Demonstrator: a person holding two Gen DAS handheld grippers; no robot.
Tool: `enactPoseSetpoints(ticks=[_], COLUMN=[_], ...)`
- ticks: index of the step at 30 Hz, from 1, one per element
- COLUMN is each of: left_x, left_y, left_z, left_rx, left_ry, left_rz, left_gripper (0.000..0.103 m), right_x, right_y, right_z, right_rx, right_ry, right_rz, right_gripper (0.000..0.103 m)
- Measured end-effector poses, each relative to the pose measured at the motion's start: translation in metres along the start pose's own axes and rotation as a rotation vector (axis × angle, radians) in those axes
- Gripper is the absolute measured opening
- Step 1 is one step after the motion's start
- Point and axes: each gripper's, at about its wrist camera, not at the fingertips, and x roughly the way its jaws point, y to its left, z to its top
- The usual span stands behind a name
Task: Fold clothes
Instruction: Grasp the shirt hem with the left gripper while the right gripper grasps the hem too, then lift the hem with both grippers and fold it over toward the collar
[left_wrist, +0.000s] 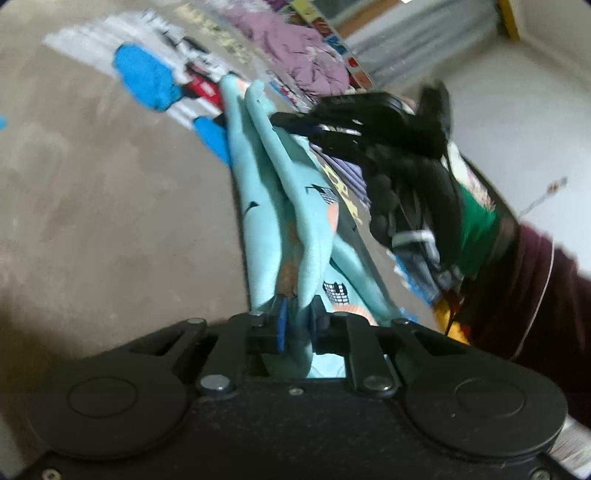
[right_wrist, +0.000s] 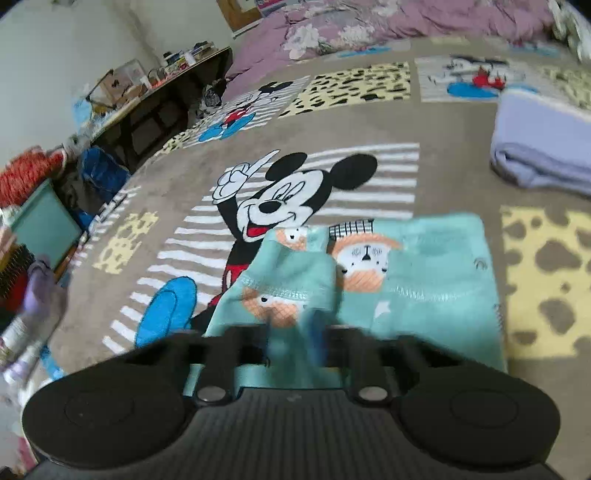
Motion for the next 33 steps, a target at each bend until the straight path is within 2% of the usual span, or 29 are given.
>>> enactPoseSetpoints(ticks=[2, 5, 7, 9, 12, 15, 18, 21, 23, 25, 28, 33], left_x=[-0.001, -0.001, -0.003, -0.008, -0.008, -0.008, -0.004, 0.001, 0.001, 0.001, 0.001, -0.004], left_y=[0.008, 0.017, 0.022, 0.024, 0.022, 0.022, 0.02, 0.017, 0.016, 0.015, 0.013, 0.0], left_z=[-0.001, -0.003, -0.005, -0.009, -0.009, -0.009, -0.009, -0.009, -0.009, -0.009, -0.007, -0.005], left_rx=[-0.06, -0.12, -0.164, -0.193, -0.193, -0.195, -0.175, -0.152, -0.142, -0.142, -0.131, -0.063], left_ry=[0.002, 0.005, 0.005, 0.005, 0.008, 0.007, 0.005, 0.009, 0.016, 0.025, 0.034, 0.038], left_rz=[-0.025, -0.05, -0.066, -0.072, -0.071, -0.073, -0.067, -0.059, -0.052, -0.05, -0.045, -0.016], left_gripper=[0.011, 0.01, 0.01, 0.01, 0.01, 0.01, 0.01, 0.01, 0.01, 0.01, 0.01, 0.015], right_x=[-0.009, -0.021, -0.016, -0.017, -0.023, -0.022, -0.013, 0.004, 0.017, 0.027, 0.029, -0.007], right_y=[-0.005, -0.011, -0.009, -0.008, -0.004, 0.006, 0.018, 0.035, 0.04, 0.046, 0.053, 0.051], right_z=[0.001, 0.004, 0.005, 0.004, 0.005, 0.007, 0.006, -0.003, -0.009, -0.015, -0.016, -0.012], right_rx=[0.04, 0.058, 0.008, -0.008, -0.021, -0.084, -0.159, -0.276, -0.306, -0.348, -0.369, -0.333], right_ry=[-0.034, -0.087, -0.056, -0.065, -0.107, -0.118, -0.058, 0.026, 0.067, 0.08, 0.068, -0.03], right_rz=[0.023, 0.003, -0.039, -0.062, -0.079, -0.041, 0.04, 0.017, -0.019, -0.057, -0.083, -0.054], right_gripper=[0.005, 0.005, 0.005, 0.006, 0.01, 0.01, 0.01, 0.01, 0.01, 0.009, 0.008, 0.011])
